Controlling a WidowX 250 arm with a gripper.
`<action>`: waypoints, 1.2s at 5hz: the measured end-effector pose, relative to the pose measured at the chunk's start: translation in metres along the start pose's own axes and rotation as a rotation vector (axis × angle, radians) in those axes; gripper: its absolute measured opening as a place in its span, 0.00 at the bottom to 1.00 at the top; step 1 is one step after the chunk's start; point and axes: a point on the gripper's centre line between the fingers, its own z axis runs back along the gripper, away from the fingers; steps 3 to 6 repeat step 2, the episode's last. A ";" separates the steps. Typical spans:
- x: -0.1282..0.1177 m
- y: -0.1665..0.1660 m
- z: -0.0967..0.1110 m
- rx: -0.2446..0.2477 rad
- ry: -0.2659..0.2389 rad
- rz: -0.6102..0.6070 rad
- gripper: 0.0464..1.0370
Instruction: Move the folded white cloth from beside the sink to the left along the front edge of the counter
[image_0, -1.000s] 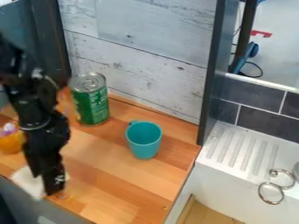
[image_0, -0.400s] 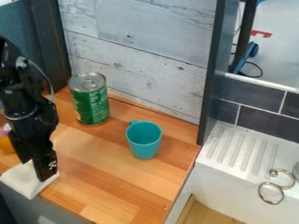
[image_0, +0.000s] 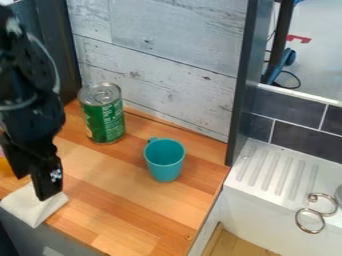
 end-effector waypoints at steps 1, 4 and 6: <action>-0.001 -0.001 0.009 -0.039 0.131 0.013 0.96; -0.003 0.001 0.015 -0.014 0.123 0.015 0.96; -0.003 0.001 0.015 -0.014 0.123 0.015 0.96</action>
